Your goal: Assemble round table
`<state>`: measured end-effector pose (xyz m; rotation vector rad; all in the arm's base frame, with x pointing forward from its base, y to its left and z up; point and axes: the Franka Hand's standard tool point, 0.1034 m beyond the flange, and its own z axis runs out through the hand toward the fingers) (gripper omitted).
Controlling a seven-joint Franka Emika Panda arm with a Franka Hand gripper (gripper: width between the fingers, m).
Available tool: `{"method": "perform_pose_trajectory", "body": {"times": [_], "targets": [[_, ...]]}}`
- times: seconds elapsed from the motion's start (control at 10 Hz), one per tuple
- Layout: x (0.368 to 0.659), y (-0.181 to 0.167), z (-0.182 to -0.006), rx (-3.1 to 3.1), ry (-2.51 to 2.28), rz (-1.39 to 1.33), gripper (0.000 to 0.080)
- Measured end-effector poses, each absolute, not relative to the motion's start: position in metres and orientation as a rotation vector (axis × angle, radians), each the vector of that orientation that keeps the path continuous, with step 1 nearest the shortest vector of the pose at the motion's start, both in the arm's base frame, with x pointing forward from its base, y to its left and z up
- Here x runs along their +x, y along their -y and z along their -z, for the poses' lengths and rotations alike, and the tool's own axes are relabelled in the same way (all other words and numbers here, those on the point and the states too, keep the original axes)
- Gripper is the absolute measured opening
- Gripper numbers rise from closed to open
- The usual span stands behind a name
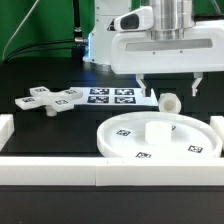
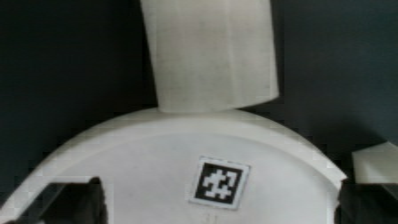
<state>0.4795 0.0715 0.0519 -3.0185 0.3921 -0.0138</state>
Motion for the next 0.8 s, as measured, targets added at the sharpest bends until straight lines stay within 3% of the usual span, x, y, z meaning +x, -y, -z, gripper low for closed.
{"method": "perform_pose_trajectory", "body": {"times": [0.2, 0.8], "targets": [[0.4794, -0.0719, -0.0517, -3.019, -0.39, 0.015, 0.0649], [0.4708, -0.0672, -0.0453, -2.943, -0.361, -0.687, 0.0649]]}}
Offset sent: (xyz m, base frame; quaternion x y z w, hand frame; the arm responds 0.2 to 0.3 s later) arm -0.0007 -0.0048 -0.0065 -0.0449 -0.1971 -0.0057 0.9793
